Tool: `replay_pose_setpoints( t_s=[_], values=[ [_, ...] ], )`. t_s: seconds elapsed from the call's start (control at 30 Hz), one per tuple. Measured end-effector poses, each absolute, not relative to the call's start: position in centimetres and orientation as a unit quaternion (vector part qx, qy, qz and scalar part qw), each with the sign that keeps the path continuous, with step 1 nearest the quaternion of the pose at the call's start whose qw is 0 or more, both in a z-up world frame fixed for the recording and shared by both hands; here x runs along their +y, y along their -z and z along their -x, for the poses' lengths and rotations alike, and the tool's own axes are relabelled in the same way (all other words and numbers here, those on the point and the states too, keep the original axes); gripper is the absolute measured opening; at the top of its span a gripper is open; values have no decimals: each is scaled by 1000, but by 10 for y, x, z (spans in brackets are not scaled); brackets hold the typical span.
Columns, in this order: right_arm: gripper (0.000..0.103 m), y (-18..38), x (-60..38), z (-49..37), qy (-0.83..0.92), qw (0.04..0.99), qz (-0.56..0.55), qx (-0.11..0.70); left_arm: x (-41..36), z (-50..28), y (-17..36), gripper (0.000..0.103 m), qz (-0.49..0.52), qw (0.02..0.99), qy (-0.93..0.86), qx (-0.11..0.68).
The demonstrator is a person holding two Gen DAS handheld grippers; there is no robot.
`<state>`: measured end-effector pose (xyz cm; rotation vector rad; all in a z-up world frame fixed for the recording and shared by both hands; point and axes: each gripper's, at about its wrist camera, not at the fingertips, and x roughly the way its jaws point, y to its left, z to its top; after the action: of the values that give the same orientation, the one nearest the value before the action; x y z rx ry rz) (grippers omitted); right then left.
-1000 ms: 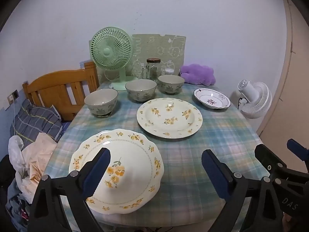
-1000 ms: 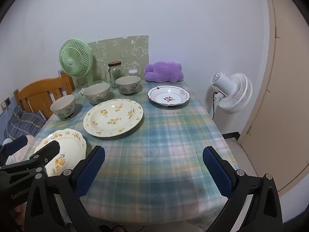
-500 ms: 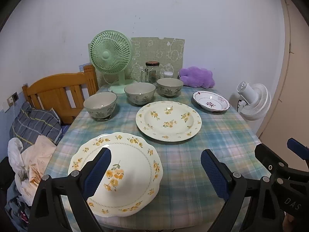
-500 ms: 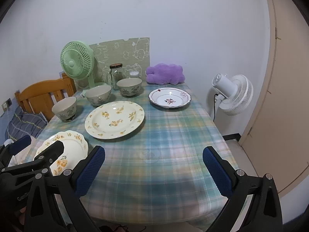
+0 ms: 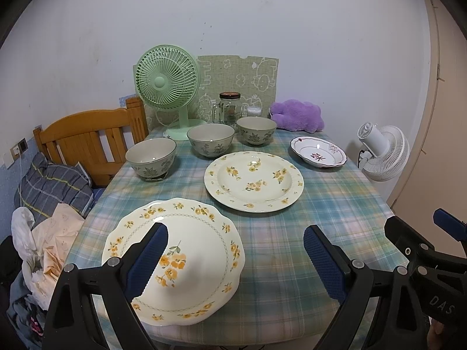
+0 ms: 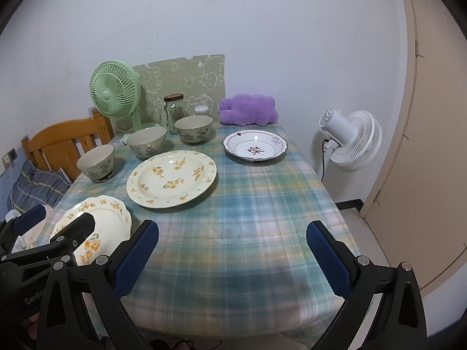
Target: Organize plates and bowls
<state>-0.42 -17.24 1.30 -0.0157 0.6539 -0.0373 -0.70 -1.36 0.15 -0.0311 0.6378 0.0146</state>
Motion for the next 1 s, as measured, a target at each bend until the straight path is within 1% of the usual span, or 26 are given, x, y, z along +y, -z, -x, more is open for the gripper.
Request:
replay_pose_setpoints(
  t_s=[1.0],
  values=[
    [102,-8,-175,2,24,945,2,327,-16,7,-1,95,13,950,-6,312]
  ],
)
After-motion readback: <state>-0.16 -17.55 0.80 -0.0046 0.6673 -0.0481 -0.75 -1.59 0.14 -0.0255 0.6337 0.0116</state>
